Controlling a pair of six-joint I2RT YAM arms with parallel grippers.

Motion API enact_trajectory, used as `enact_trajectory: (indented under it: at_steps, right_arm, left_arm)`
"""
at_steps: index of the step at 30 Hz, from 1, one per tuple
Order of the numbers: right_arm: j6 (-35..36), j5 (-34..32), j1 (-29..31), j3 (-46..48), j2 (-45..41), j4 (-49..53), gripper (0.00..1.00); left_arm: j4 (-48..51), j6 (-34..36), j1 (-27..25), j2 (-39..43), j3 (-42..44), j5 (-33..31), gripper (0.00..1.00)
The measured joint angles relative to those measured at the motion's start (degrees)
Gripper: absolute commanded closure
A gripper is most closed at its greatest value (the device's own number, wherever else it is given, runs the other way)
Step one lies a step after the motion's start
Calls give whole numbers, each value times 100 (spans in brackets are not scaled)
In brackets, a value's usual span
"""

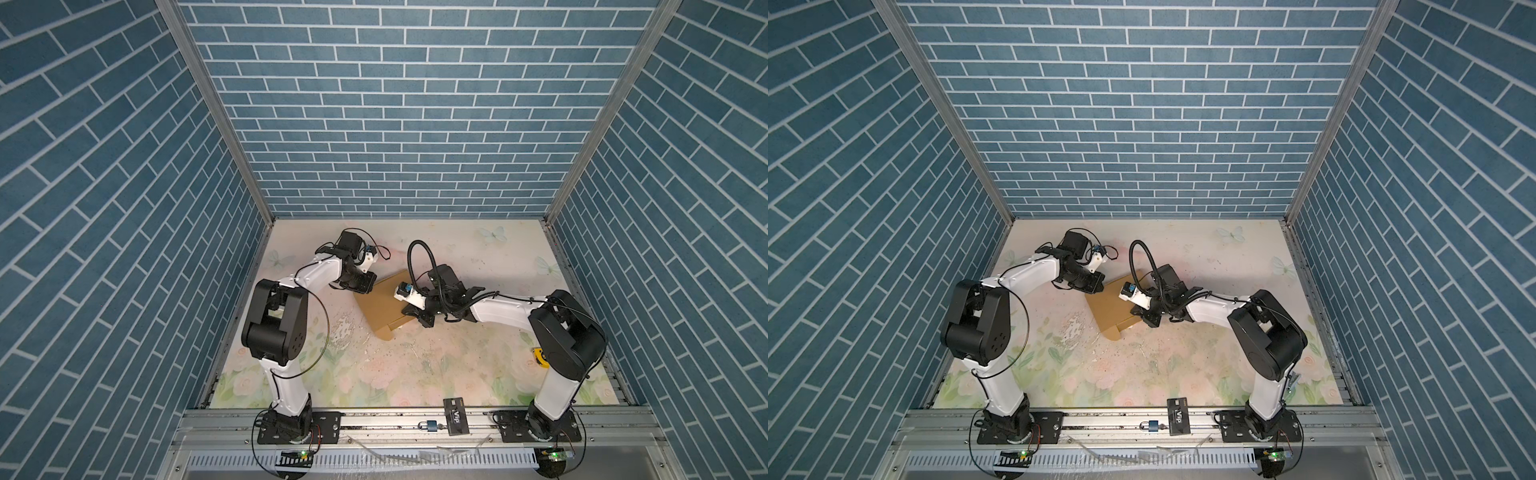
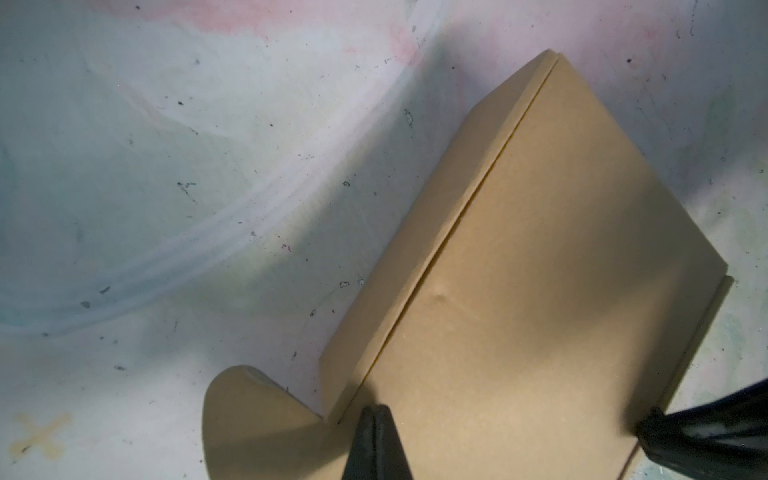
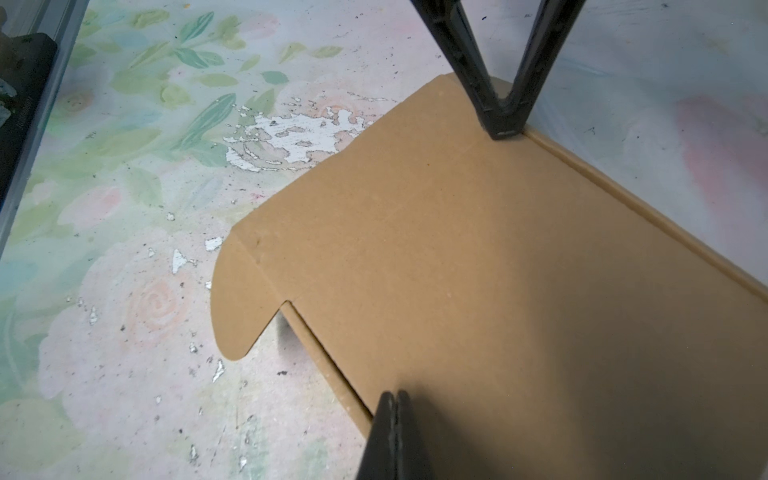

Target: Fold the paper box

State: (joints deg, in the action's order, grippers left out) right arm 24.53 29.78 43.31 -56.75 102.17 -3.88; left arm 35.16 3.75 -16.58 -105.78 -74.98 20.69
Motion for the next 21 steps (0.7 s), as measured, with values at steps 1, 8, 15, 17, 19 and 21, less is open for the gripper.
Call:
enact_trajectory:
  at_steps: [1,8,15,17,19,21]
  right_arm:
    - [0,-2,-13,-2,-2,2,100]
    - [205,-247,-63,7,-376,369,91]
    - [614,-929,-96,214,-1224,555,58]
    - [769,-1167,-96,459,-1447,479,52]
    - [887,-1379,-94,682,-1613,466,49]
    - [988,-1580,-94,879,-1755,422,42]
  left_arm:
    - [11,0,0,0,-9,-2,100]
    - [146,44,-13,17,-140,-13,90]
    - [168,332,-33,179,-533,103,71]
    - [238,417,-44,105,-772,177,64]
    - [269,501,-68,2,-1005,249,60]
    - [219,562,-98,-22,-1056,297,55]
